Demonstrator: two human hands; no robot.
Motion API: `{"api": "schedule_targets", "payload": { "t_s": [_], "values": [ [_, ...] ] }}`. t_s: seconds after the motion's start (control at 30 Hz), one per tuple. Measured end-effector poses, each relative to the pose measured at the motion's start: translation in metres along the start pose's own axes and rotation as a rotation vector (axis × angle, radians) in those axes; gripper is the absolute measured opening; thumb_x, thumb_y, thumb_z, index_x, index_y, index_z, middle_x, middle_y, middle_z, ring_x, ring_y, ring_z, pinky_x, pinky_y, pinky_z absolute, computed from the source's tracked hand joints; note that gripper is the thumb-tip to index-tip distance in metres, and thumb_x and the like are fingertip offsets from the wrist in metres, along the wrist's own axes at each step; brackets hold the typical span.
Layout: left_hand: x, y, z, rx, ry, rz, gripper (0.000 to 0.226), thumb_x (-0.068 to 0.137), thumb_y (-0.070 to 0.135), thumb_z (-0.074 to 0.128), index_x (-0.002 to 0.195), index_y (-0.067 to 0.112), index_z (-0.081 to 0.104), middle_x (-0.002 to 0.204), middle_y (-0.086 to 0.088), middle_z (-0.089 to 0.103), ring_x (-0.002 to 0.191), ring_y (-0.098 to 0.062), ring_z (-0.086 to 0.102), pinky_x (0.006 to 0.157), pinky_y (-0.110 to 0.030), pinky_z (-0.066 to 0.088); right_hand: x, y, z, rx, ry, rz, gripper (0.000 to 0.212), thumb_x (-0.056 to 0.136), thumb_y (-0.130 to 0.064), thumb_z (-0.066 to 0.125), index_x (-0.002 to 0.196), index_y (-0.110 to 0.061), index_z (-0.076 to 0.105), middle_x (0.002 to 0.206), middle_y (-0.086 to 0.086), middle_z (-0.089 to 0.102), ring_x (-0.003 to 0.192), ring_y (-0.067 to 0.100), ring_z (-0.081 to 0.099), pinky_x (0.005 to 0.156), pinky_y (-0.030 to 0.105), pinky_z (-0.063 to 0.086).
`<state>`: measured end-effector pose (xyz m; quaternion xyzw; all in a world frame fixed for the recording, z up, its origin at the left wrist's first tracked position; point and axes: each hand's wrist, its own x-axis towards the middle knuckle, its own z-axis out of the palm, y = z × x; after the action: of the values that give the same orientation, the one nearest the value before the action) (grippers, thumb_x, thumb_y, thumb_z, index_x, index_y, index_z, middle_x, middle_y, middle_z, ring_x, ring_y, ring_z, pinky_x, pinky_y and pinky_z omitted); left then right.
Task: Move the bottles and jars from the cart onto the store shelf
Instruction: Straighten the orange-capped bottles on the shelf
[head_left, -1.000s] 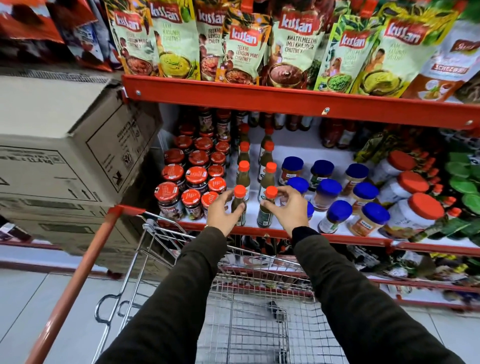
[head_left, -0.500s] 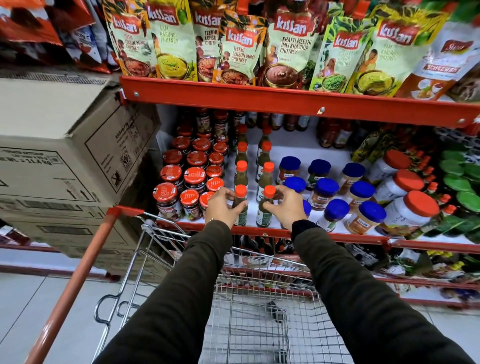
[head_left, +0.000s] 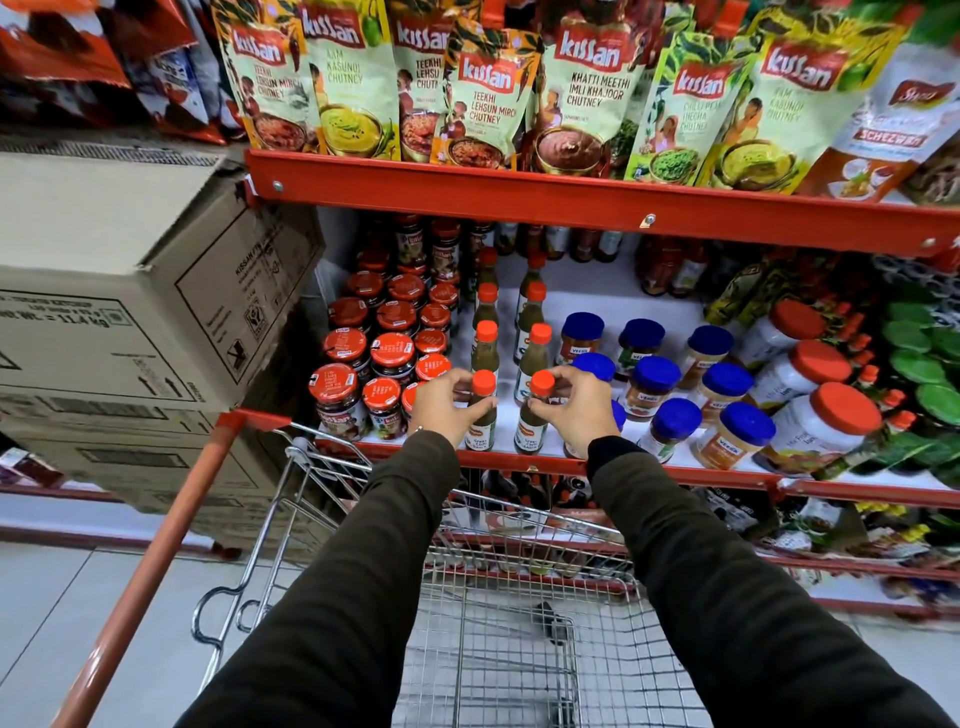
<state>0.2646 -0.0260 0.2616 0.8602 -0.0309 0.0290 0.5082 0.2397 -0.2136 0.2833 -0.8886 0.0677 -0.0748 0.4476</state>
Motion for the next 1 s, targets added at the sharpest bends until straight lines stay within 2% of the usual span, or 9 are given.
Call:
{"api": "schedule_targets", "payload": {
  "t_s": [0.1,0.2,0.27,0.33,0.43,0.63,0.77,1.0],
  "values": [
    [-0.001,-0.002,0.002,0.006,0.020,-0.014,0.031,0.070,0.031,0.085,0.091,0.016,0.067,0.089,0.002,0.073,0.086,-0.015,0.069,0.086,-0.035,0.057,-0.001,-0.002,-0.003,0.007,-0.041,-0.004,0.041,0.079,-0.002,0.078,0.118,-0.009,0.066,0.100,0.000,0.067,0.092,0.013,0.063,0.095,0.030,0.054],
    [-0.002,-0.005,0.001,0.066,0.014,0.005,0.041,0.072,0.039,0.083,0.103,0.017,0.068,0.102,-0.001,0.073,0.098,-0.018,0.065,0.090,-0.035,0.053,-0.001,-0.001,-0.004,-0.024,-0.060,-0.025,0.050,0.078,-0.007,0.080,0.125,-0.009,0.062,0.105,-0.002,0.066,0.099,0.011,0.061,0.095,0.027,0.051],
    [-0.004,-0.007,0.001,0.044,-0.045,0.001,0.047,0.075,0.031,0.082,0.116,0.015,0.066,0.114,-0.005,0.071,0.108,-0.020,0.063,0.096,-0.035,0.050,-0.002,0.001,-0.002,-0.043,-0.046,-0.013,0.048,0.077,-0.009,0.082,0.122,-0.008,0.065,0.109,0.002,0.069,0.100,0.013,0.061,0.094,0.027,0.049],
    [-0.005,-0.009,0.002,0.015,-0.089,-0.024,0.045,0.077,0.020,0.080,0.119,0.011,0.065,0.116,-0.010,0.071,0.112,-0.025,0.064,0.098,-0.033,0.049,-0.003,0.003,0.000,-0.039,-0.031,0.023,0.038,0.078,-0.009,0.081,0.114,-0.007,0.068,0.107,0.007,0.073,0.095,0.015,0.064,0.094,0.031,0.052],
    [-0.006,-0.012,0.003,-0.019,-0.051,-0.060,0.038,0.076,0.017,0.081,0.112,0.012,0.069,0.110,-0.008,0.073,0.107,-0.024,0.066,0.098,-0.033,0.049,-0.002,0.005,0.002,-0.031,-0.039,0.048,0.033,0.080,-0.008,0.079,0.111,-0.007,0.069,0.107,0.010,0.074,0.093,0.017,0.065,0.095,0.034,0.054],
    [-0.005,-0.013,0.007,-0.063,0.031,-0.109,0.031,0.068,0.024,0.087,0.088,0.028,0.064,0.087,0.009,0.068,0.089,-0.016,0.068,0.088,-0.035,0.055,-0.002,0.003,0.002,-0.023,-0.097,0.043,0.033,0.080,-0.002,0.076,0.112,-0.004,0.068,0.108,0.014,0.074,0.101,0.024,0.069,0.098,0.036,0.054],
    [-0.005,-0.013,0.011,-0.043,0.076,-0.125,0.033,0.065,0.031,0.088,0.084,0.030,0.062,0.084,0.013,0.065,0.085,-0.015,0.067,0.082,-0.032,0.055,-0.004,0.003,0.005,-0.025,-0.095,0.031,0.033,0.080,-0.001,0.074,0.112,-0.003,0.067,0.108,0.014,0.074,0.101,0.025,0.068,0.096,0.032,0.052],
    [-0.006,-0.015,0.017,0.007,0.120,-0.114,0.034,0.064,0.036,0.088,0.083,0.032,0.061,0.082,0.014,0.066,0.083,-0.014,0.068,0.080,-0.035,0.057,-0.006,0.007,0.008,0.011,-0.099,0.049,0.035,0.084,-0.004,0.073,0.118,-0.004,0.065,0.113,0.014,0.072,0.108,0.026,0.067,0.101,0.034,0.050]
  ]
}}
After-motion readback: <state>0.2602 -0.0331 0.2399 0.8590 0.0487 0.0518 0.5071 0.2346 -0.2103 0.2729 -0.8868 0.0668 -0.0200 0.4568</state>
